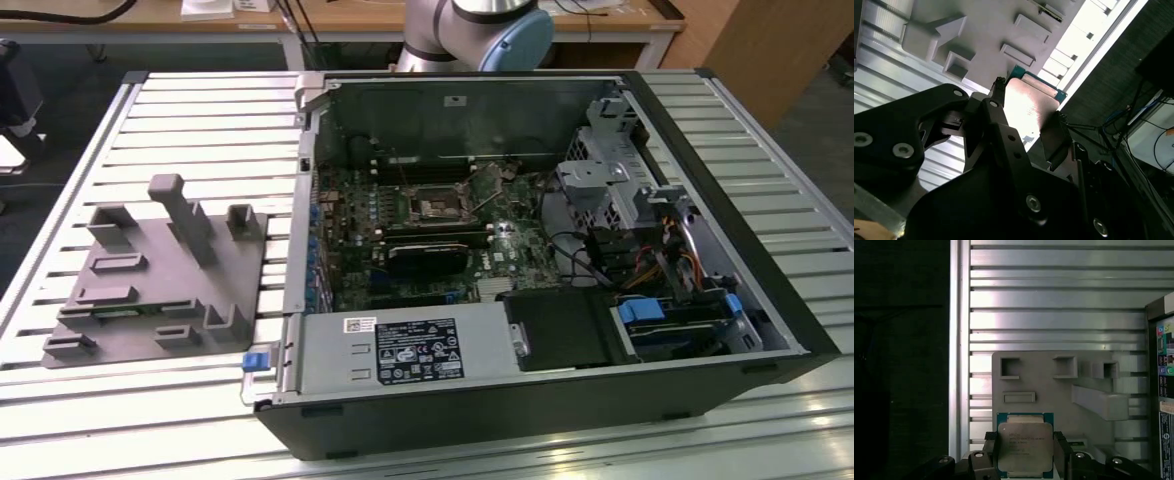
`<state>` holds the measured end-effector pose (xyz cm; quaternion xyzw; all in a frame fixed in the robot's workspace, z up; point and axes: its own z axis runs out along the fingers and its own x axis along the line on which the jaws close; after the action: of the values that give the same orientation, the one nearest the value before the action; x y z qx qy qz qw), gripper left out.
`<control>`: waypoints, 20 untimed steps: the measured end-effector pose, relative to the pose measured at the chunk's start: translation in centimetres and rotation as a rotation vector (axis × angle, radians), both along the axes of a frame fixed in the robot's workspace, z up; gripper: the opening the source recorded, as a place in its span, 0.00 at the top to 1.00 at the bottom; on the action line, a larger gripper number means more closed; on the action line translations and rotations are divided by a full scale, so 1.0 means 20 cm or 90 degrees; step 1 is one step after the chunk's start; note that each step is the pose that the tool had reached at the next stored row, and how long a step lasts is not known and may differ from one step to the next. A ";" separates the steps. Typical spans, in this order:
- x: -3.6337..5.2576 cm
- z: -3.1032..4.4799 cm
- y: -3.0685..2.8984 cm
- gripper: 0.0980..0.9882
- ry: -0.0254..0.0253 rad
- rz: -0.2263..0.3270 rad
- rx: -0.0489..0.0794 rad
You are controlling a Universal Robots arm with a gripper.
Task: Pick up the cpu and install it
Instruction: 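Pick up the cpu and move it towards the insertion slot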
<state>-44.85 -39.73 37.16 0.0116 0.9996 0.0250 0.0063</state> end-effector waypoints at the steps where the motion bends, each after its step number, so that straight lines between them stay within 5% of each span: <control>1: 0.000 0.005 0.000 0.51 0.0000 0.000 0.000; 20: 0.000 0.093 0.005 0.51 0.0001 0.000 0.000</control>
<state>-44.85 -39.64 39.02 0.0118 0.9996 0.0250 0.0063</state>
